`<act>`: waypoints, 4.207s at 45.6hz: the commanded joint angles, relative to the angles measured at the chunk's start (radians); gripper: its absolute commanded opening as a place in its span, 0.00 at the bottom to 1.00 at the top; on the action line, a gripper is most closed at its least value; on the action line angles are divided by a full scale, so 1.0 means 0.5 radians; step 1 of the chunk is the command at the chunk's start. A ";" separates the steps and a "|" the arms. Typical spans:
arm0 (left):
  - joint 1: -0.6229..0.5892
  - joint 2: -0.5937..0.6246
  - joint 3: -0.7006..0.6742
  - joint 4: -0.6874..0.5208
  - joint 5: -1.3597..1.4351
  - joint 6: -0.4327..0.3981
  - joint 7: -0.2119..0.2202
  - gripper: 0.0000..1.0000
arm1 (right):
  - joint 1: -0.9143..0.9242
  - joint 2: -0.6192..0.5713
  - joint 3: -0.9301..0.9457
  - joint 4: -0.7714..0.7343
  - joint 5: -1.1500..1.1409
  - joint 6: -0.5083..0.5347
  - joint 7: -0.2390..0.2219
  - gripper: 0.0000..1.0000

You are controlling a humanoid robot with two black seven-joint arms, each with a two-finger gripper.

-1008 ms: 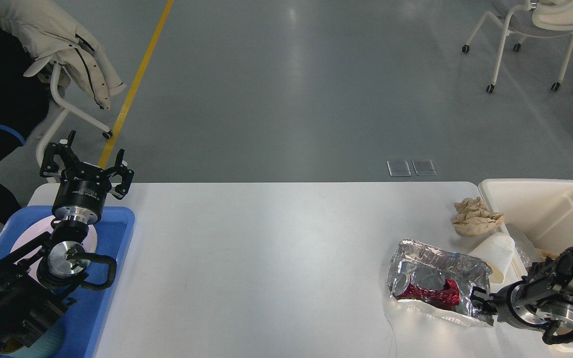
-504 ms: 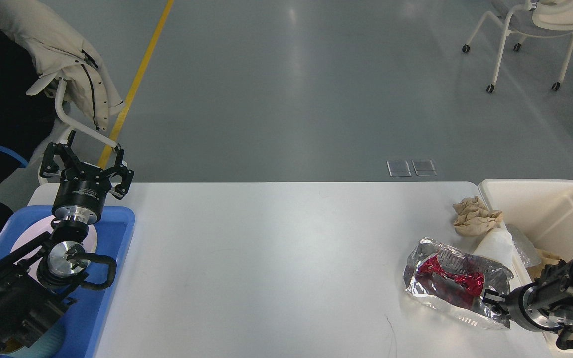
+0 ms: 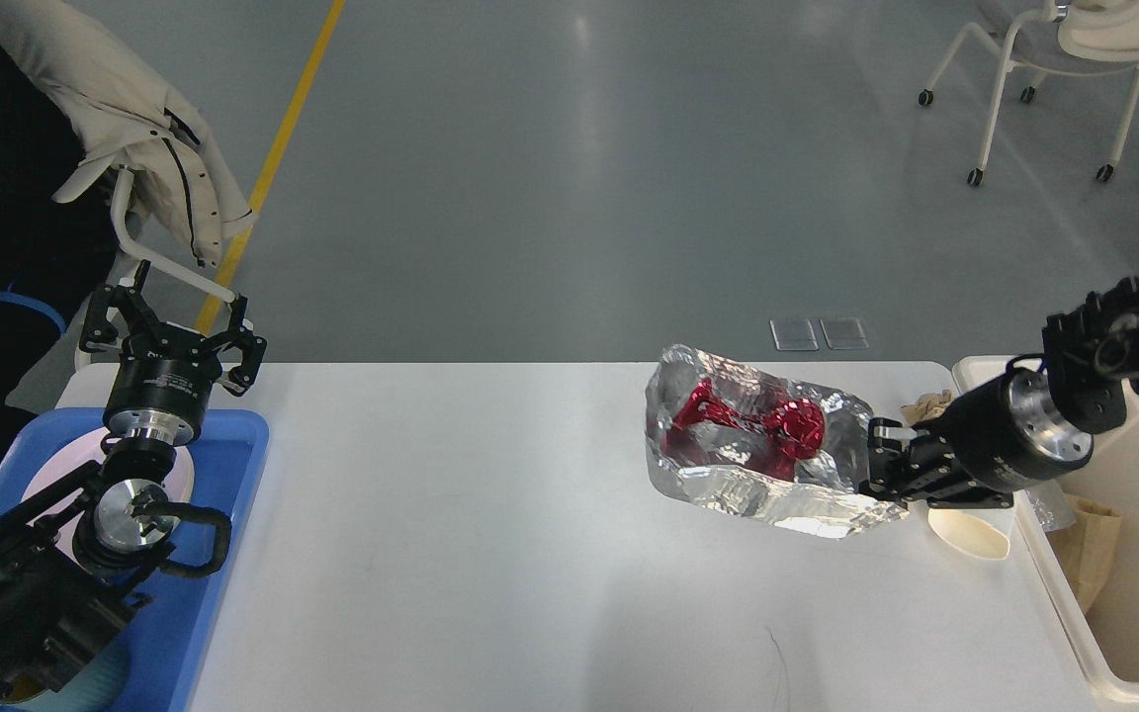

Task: Tidy desktop
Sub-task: 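Lift the foil tray with red can and drop it into the bin, then lower the right gripper onto the crumpled brown paper and grasp it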

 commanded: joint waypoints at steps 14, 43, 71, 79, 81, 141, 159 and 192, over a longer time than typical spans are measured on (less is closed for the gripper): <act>0.000 0.000 0.000 0.000 0.000 0.000 0.000 0.97 | 0.375 0.000 0.195 -0.012 -0.003 0.370 -0.023 0.00; 0.000 0.000 0.000 0.000 0.000 0.000 0.000 0.97 | -1.174 -0.240 -0.023 -1.607 0.031 -0.262 -0.023 0.00; 0.000 0.000 0.000 0.000 0.000 0.000 0.000 0.97 | -2.196 -0.206 0.302 -2.310 0.991 -0.655 -0.517 0.00; 0.000 -0.003 0.000 0.000 0.000 0.000 0.000 0.97 | -2.282 -0.185 0.459 -2.356 1.031 -0.787 -0.585 0.48; -0.003 0.000 0.000 0.000 0.000 0.000 0.000 0.97 | -2.285 -0.169 0.459 -2.356 1.019 -0.787 -0.575 1.00; 0.000 0.000 0.000 0.000 0.000 0.000 0.000 0.97 | 0.188 -0.062 0.407 0.110 0.028 0.222 -0.220 1.00; 0.000 0.000 0.000 0.000 0.000 0.000 0.000 0.97 | -0.207 0.039 0.352 -0.238 0.018 -0.093 -0.259 1.00; 0.000 0.000 0.000 0.000 0.000 0.000 0.000 0.97 | -1.821 0.340 0.698 -1.951 0.052 -0.851 -0.256 0.98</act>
